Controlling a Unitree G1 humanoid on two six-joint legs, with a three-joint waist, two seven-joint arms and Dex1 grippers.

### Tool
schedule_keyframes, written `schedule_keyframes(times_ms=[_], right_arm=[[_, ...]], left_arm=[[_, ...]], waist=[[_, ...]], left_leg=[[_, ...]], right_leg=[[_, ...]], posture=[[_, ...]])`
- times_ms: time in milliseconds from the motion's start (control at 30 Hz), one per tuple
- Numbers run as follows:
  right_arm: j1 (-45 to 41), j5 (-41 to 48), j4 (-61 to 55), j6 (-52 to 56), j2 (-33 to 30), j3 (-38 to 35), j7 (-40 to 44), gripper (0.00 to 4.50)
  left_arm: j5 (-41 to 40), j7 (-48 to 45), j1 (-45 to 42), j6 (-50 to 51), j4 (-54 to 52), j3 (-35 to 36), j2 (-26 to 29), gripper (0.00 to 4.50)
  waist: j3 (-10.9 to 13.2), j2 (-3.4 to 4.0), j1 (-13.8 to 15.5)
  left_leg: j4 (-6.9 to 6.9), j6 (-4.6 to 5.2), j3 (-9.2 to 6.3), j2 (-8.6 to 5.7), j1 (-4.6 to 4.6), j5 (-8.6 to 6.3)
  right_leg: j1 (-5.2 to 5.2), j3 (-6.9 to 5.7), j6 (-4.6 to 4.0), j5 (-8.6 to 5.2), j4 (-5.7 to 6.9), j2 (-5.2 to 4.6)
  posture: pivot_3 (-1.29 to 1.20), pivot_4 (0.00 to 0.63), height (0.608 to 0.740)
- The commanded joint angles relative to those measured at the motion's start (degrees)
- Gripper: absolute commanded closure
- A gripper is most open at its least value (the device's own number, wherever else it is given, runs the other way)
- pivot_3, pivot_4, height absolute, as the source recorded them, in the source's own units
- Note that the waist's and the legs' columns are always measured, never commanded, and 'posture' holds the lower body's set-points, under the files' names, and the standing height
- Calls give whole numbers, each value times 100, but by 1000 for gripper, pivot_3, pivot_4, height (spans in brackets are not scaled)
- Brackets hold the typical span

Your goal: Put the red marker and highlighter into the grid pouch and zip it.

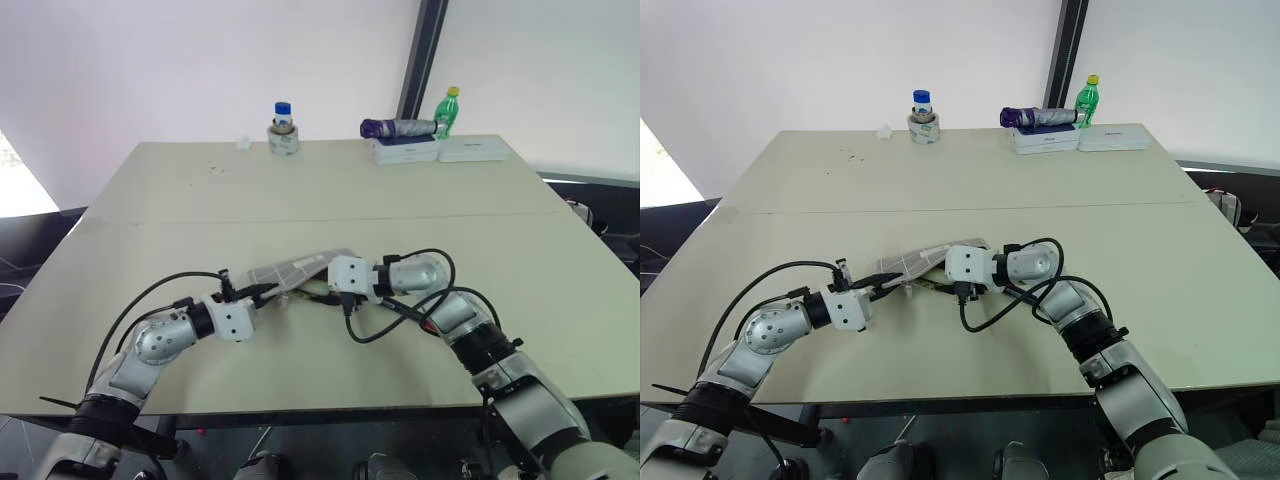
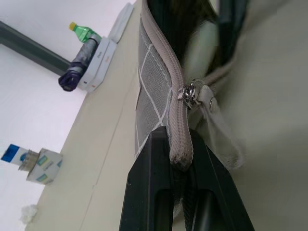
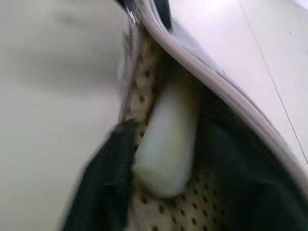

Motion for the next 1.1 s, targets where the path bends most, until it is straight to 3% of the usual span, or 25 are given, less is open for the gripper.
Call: schedule_keyframes(times_ms=[33, 267, 333, 467, 567, 667, 900, 1100], right_arm=[[74, 111, -353, -55, -98, -273, -106, 16], [657, 1039, -1889, 1140, -518, -838, 241, 16], [966, 1622, -2389, 1815, -574, -1290, 111, 16], [2154, 2235, -3154, 2306, -880, -2101, -104, 16], [3096, 1921, -3320, 2017, -493, -2754, -1335, 16], [3916, 1795, -3564, 1962, -314, -3040, -1916, 16], [4514, 1968, -3565, 2182, -606, -3271, -2010, 16], [4489, 1919, -3299, 2156, -910, -3186, -1840, 16]], left_arm=[[-139, 113, -36, -8, -15, 228, 93, 4500], [-143, 297, 95, 138, 70, 351, 95, 4500], [-110, 342, 146, 147, 69, 380, 111, 4500], [-91, 414, 217, 97, 80, 423, 127, 4500], [-107, 442, 240, 59, 132, 411, 119, 4500], [-82, 471, 234, 17, 201, 360, 78, 4500], [-97, 371, 155, -180, 368, 257, 69, 4500], [-93, 348, 92, -239, 459, 233, 63, 4500]], waist=[[0, 0, 10], [0, 0, 13], [0, 0, 12], [-2, -4, 61], [-3, -6, 36], [-3, -5, 27], [-3, -5, 15], [-3, -6, 20]], left_leg=[[0, 0, 0, 0, 0, 0], [0, 0, -5, 1, -1, 0], [0, 1, -7, 2, -1, -1], [0, 29, -14, 0, -1, -18], [4, 36, -16, -2, 0, -22], [2, 36, -17, -2, 5, -23], [1, 37, -22, 0, 8, -24], [1, 39, -24, -1, 8, -25]], right_leg=[[0, 0, 0, 0, 0, 0], [0, 0, 0, 0, 0, -4], [0, 0, 0, 0, 0, -4], [7, -2, -1, 0, -3, -8], [15, -6, -1, 0, -8, -12], [16, -6, -1, 0, -6, -11], [17, -4, -1, -1, -6, -6], [19, -4, -1, -1, -7, -6]], posture=[[0, 150, 740], [0, 150, 740], [0, 150, 740], [0, 150, 740], [0, 150, 740], [0, 150, 740], [0, 150, 740], [0, 150, 740]])
